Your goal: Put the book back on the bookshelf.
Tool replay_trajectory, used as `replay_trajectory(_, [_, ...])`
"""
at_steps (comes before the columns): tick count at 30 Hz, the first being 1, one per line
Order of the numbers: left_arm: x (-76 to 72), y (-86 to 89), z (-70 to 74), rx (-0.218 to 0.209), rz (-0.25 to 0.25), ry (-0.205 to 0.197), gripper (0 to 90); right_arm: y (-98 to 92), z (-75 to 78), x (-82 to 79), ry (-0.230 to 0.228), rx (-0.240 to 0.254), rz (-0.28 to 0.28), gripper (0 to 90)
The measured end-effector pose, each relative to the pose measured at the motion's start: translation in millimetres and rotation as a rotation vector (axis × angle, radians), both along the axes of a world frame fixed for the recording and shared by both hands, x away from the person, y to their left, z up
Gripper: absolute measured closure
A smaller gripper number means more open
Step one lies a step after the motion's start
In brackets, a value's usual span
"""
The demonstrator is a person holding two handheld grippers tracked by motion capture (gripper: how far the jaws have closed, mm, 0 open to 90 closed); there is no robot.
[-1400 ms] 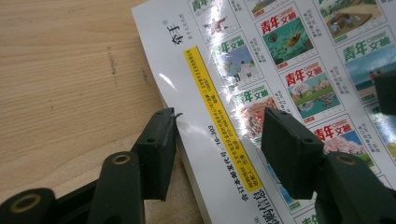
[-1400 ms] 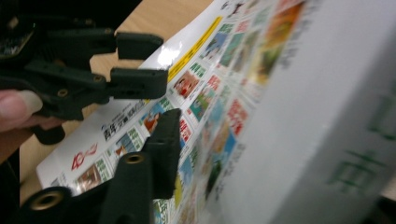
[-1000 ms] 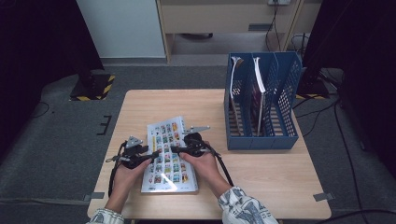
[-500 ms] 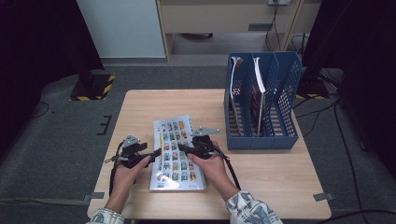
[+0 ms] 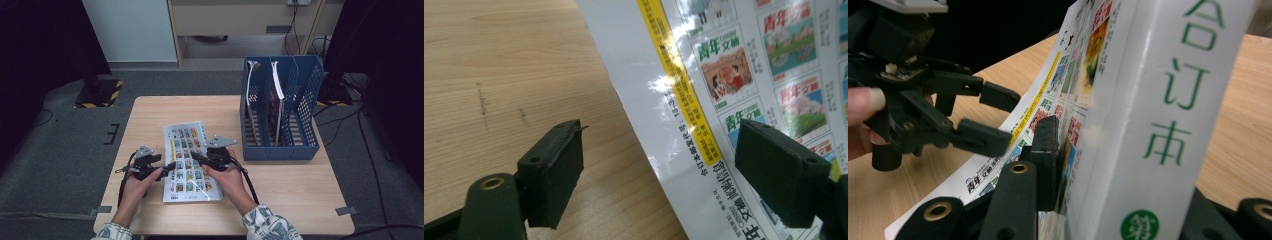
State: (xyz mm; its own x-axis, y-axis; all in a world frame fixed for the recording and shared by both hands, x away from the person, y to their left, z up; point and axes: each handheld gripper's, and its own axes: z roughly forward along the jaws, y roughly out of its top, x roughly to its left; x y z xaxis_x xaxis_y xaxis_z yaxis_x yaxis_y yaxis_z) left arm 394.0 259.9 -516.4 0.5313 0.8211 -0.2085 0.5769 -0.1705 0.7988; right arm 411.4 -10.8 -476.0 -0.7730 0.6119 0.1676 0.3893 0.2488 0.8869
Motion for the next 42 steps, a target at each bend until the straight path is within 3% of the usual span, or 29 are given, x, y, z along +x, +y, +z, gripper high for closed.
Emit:
replay_trajectory(11, [0.9, -6.1, 0.4, -0.003, -0.032, -0.005, 18.6, -2.2, 7.3, -0.8, -0.053, 0.001, -0.012, 70.5])
replay_trajectory(16, [1.7, -6.8, 2.4, -0.031, -0.050, -0.029, 18.9, -4.0, 12.4, -2.9, -0.091, 0.014, -0.013, 70.8])
replay_trajectory(27, [2.5, -14.5, 1.1, -0.071, -0.099, -0.006, 16.9, -3.9, 17.9, -4.4, -0.128, 0.039, 0.007, 71.2])
replay_trajectory(33, [2.9, -19.9, 0.3, -0.097, -0.153, 0.008, 16.9, -4.5, 22.7, -6.8, -0.158, 0.060, 0.014, 71.6])
replay_trajectory(35, [4.1, -20.6, 1.1, -0.110, -0.142, 0.023, 15.8, -4.8, 22.8, -6.7, -0.168, 0.065, 0.017, 71.7])
replay_trajectory(39, [4.1, -14.1, 3.1, -0.094, -0.118, 0.013, 32.9, -5.9, 22.4, -6.7, -0.166, 0.071, 0.018, 71.8])
replay_trajectory(42, [3.6, -8.7, 5.6, -0.109, -0.103, 0.026, 43.5, -6.1, 22.1, -6.7, -0.165, 0.076, 0.026, 71.9])
